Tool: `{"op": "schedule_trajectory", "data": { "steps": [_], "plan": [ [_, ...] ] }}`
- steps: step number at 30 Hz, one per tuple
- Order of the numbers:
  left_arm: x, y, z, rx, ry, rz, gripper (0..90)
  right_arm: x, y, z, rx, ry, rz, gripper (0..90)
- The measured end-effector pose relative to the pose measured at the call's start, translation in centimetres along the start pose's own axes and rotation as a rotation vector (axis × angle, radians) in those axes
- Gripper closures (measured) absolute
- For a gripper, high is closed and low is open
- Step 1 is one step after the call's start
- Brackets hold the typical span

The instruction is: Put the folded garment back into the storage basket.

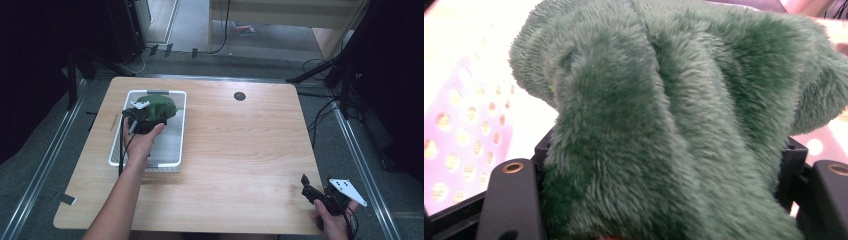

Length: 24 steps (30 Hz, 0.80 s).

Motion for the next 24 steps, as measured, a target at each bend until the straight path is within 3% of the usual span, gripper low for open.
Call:
{"op": "schedule_trajectory", "data": {
  "steps": [5,13,17,19,24],
  "plan": [
    [0.6,-0.7,0.2,0.026,0.006,-0.056,24.4,0.0,0.0,0.0,0.0,0.001,0.0,13.2],
    [1.0,-1.5,-0.2,-0.01,-0.003,-0.128,18.7,0.0,0.0,0.0,0.002,0.001,0.001,13.2],
    [0.7,-1.3,-0.1,-0.029,-0.023,-0.131,13.1,0.0,0.0,0.0,0.003,0.002,0.001,13.2],
    [0.5,-1.2,-0.3,-0.015,-0.005,-0.125,10.4,0.0,0.0,0.0,0.003,0.002,0.001,13.2],
    [-0.2,-0.9,-0.2,-0.008,-0.023,-0.105,5.6,0.0,0.0,0.0,0.005,0.002,0.001,13.1]
  ]
}}
Point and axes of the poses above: each handheld gripper's, and its own axes: x roughly forward along the jaws, y roughly out of its top, z roughly to its right, the point moved 10 cm from there along x, roughly forward along the jaws, and after that the axes turned 3 degrees about -z, right-handed, at the moved point
